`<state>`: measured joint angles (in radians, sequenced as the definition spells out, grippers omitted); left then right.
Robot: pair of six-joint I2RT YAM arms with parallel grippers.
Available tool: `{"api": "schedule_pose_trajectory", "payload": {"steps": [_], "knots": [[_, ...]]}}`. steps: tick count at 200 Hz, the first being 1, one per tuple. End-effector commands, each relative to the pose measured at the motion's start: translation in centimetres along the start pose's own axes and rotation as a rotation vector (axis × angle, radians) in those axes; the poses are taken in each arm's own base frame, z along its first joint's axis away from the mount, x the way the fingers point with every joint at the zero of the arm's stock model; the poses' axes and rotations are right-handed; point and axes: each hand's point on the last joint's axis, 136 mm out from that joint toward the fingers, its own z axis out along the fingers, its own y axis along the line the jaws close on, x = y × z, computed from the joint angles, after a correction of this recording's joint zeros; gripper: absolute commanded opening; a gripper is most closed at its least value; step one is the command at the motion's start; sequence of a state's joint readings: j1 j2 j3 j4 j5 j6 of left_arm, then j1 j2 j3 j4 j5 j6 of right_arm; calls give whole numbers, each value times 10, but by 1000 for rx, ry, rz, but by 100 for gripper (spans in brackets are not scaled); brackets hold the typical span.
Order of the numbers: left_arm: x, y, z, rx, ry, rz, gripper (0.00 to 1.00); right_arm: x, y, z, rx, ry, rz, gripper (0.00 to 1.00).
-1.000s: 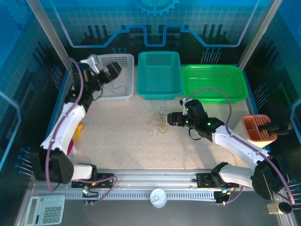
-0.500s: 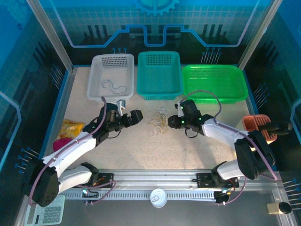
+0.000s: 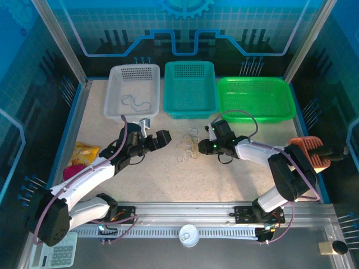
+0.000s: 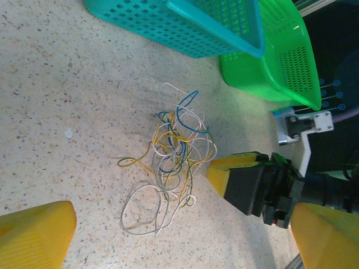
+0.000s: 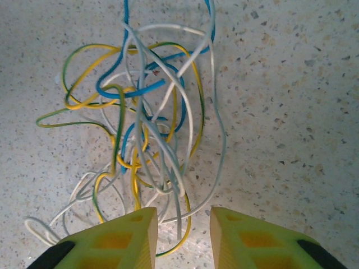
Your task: Untangle the cables
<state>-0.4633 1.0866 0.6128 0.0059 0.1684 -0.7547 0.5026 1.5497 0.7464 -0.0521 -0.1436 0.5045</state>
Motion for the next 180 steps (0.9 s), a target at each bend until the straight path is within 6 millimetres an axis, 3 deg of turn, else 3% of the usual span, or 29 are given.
{"api": "schedule_pose_trajectory", "payload": {"steps": [1,39,98,180], "knots": [[-13,-20,-3,41,-39,21,99,-18,3,2,-23,-31,-1,28],[-11,-23,-3,44,-33,31,99,-25,4,2,-44,-38,9,27],[-10,-24,-2,42,-37,33,99,-35,3,-13,-46,-88,14,24],[-7,-25,1,45,-32,34,99,-38,1,4,-72,-68,41,22]]}}
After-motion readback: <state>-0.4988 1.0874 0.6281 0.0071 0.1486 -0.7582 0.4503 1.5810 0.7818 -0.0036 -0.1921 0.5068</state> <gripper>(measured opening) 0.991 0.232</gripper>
